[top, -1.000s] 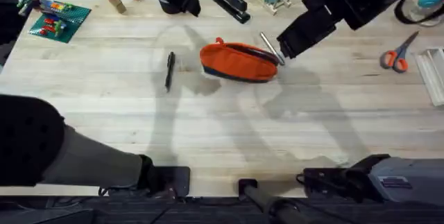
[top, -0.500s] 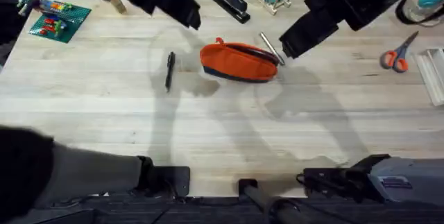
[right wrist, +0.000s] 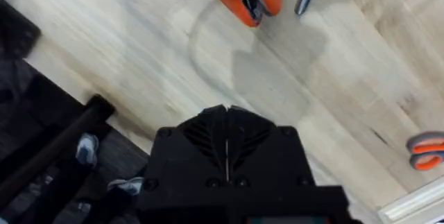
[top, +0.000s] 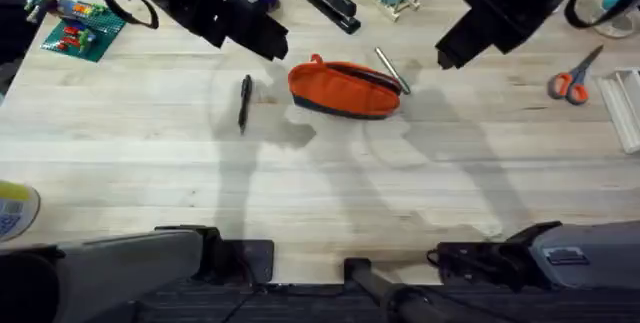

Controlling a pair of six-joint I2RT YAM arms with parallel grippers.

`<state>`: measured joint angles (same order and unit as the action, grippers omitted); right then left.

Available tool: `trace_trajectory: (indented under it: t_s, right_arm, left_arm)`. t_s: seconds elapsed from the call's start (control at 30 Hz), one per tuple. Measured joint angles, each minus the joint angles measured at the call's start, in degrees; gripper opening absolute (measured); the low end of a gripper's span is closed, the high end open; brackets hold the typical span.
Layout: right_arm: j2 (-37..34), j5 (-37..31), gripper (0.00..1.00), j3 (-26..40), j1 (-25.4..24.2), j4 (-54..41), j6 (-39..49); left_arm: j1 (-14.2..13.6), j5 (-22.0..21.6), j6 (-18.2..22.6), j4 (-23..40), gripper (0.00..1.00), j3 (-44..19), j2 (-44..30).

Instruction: Unzip the bag, pick up the pens from the table one at a time and place them inside, then zip the bag closed.

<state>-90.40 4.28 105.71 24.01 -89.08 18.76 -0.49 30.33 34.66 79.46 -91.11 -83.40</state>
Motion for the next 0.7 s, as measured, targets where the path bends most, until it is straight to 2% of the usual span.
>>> trace_trajectory:
  t_s: [0.13,0.53,0.7]
  right_arm:
    - [-0.10,1.68,0.031,0.00,-3.60,1.75,3.91]
    - [-0.20,16.48,0.033,-0.36,-15.65,3.40,15.19]
    - [-0.27,20.25,0.033,-6.12,-16.98,9.10,16.69]
  left_arm:
    - [0.00,-0.03,-0.02,0.00,0.997,0.00,0.00]
    - [0.00,-0.19,-0.03,-0.12,0.995,0.00,-0.02]
    - [0.00,-1.64,-0.05,-0.24,0.995,0.00,-0.02]
